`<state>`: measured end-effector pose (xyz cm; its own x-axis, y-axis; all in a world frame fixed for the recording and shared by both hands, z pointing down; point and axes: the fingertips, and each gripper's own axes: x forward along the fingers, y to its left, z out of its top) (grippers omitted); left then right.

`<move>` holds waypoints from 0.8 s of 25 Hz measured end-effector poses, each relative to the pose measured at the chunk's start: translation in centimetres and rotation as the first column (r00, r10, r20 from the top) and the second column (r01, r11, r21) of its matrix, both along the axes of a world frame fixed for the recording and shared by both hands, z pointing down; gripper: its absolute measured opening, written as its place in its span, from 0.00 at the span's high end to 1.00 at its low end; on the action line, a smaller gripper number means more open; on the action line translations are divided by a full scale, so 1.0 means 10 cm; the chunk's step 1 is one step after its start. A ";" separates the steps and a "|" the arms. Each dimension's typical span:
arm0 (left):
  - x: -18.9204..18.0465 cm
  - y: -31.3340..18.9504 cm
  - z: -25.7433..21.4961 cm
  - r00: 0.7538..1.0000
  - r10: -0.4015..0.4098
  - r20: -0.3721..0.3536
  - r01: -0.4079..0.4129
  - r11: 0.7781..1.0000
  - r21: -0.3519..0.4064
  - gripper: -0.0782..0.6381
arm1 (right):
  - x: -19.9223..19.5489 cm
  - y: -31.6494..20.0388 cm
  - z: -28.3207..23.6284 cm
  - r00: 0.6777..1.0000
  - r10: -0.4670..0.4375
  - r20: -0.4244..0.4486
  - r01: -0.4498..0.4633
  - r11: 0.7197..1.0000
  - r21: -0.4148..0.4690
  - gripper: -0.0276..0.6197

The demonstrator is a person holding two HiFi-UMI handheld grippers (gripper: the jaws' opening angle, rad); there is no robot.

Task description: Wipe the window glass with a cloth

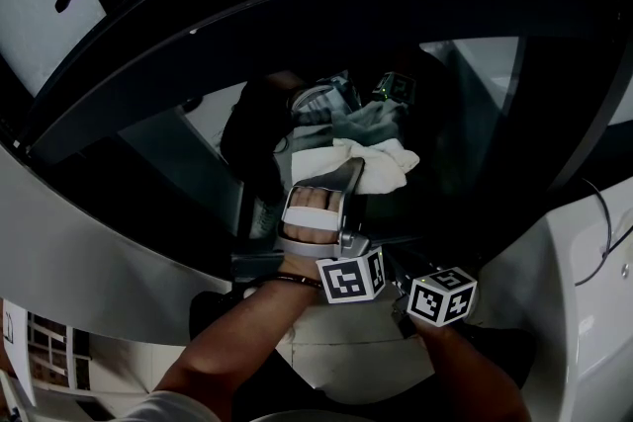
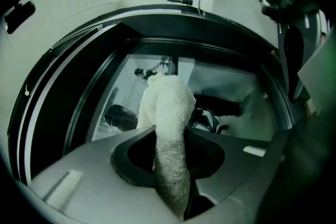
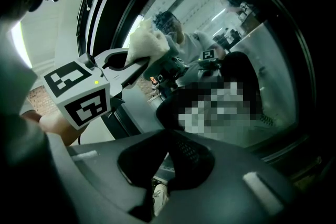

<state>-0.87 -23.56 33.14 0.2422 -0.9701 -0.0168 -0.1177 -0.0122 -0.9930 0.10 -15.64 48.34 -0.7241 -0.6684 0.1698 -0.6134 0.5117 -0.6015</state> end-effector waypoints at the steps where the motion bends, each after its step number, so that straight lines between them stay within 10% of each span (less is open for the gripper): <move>1: 0.00 0.00 0.01 1.000 0.003 0.000 -0.003 1.000 0.000 0.73 | 0.00 0.00 0.00 1.000 0.001 0.000 -0.001 1.000 -0.002 0.96; 20: 0.01 0.00 0.40 1.000 0.007 0.018 -0.006 0.998 -0.065 0.73 | 0.00 -0.01 0.02 1.000 0.002 0.010 -0.002 1.000 -0.014 0.96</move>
